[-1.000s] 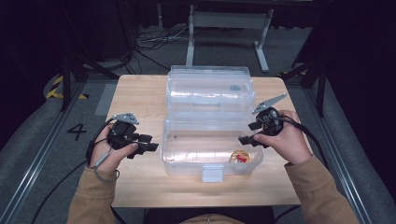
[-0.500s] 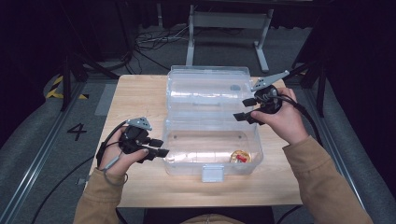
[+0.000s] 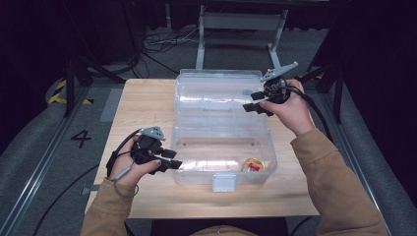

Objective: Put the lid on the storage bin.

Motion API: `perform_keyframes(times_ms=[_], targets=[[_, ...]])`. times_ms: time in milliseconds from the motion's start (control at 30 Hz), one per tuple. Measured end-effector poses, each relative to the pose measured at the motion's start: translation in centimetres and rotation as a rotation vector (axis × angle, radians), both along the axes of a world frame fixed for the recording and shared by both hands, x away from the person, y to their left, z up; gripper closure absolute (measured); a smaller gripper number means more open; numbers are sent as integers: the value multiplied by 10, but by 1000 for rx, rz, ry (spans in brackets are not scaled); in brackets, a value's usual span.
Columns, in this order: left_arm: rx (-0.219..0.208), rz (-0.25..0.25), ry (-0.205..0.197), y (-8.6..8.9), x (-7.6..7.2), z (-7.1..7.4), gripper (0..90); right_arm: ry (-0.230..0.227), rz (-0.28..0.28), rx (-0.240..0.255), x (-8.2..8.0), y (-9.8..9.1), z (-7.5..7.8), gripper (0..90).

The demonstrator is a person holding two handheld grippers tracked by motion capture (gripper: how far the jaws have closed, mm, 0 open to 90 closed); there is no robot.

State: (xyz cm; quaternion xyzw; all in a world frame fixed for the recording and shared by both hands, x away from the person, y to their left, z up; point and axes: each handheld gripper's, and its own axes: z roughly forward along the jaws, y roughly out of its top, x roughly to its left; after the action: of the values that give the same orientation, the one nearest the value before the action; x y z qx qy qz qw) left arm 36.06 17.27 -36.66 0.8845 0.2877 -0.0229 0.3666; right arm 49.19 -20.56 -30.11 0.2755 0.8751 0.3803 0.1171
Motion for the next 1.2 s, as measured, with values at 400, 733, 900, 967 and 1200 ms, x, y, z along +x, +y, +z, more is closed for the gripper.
perform_keyframes(times_ms=[400,733,900,967,1200], targets=[[1,-15,7,-5,1,-3,529,22,105,-46,15,1,-10,706],[15,-60,11,-21,0,-9,532,24,131,-42,16,0,-11,730],[30,-93,19,-29,0,-13,537,25,131,-41,16,0,-10,732],[43,-108,24,-34,0,-16,540,32,128,-35,16,0,-11,733],[74,-146,53,-46,1,-28,562,38,124,-28,16,-1,-11,733]])
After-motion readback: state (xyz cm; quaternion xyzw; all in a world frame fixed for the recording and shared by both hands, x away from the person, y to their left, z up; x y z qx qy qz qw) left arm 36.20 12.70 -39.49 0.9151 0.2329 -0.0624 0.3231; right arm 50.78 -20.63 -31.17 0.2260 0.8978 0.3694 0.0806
